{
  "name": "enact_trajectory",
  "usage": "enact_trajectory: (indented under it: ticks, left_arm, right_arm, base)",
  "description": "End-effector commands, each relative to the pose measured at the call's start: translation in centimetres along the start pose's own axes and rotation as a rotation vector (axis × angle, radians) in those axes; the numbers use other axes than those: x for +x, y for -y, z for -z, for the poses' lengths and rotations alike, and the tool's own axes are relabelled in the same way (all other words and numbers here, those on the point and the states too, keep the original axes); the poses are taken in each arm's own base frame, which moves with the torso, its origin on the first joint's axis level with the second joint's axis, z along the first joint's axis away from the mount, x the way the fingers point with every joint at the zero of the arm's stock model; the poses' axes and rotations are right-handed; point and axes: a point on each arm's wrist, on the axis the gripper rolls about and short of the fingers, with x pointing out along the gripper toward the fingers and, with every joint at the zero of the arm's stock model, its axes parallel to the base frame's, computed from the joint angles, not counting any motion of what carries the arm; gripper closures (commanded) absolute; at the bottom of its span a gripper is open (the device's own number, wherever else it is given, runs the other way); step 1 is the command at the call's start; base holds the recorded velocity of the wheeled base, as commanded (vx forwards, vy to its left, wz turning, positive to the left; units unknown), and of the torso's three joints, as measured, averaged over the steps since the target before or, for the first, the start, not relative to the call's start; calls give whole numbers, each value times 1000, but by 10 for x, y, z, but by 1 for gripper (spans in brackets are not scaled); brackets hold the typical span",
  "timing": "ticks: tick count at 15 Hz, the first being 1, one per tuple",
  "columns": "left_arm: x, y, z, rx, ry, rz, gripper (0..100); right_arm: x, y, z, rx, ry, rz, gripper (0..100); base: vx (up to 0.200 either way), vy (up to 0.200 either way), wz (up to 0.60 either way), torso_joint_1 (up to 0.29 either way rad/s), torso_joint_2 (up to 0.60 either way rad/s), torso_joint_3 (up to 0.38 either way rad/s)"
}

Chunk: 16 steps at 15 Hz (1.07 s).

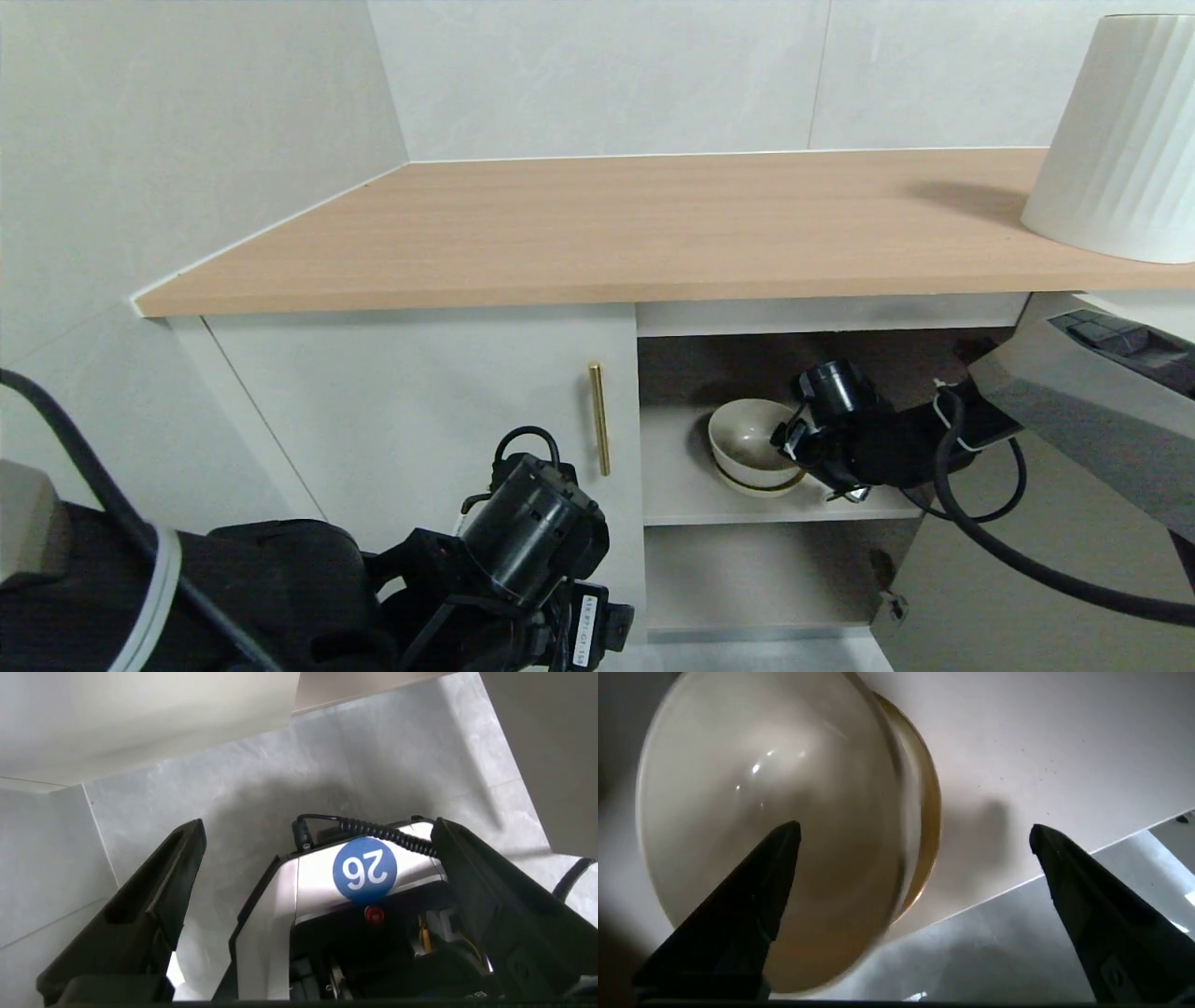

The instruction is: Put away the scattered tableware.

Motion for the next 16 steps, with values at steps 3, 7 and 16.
enact_trajectory:
  ticks: [3, 7, 16]
  left_arm:
    - [-12, -7, -6, -21, 30, -2, 0]
    - [-38, -26, -15, -69, 85, -30, 0]
    - [-79, -54, -13, -77, 152, -60, 0]
  right_arm:
    - [-40, -1, 6, -73, -46, -25, 0]
    - [-98, 15, 17, -264, -110, -91, 0]
    - [-251, 37, 3, -509, -253, -230, 0]
  base:
    - [0, 0, 0, 0, 0, 0]
    - [0, 0, 0, 0, 0, 0]
    - [0, 0, 0, 0, 0, 0]
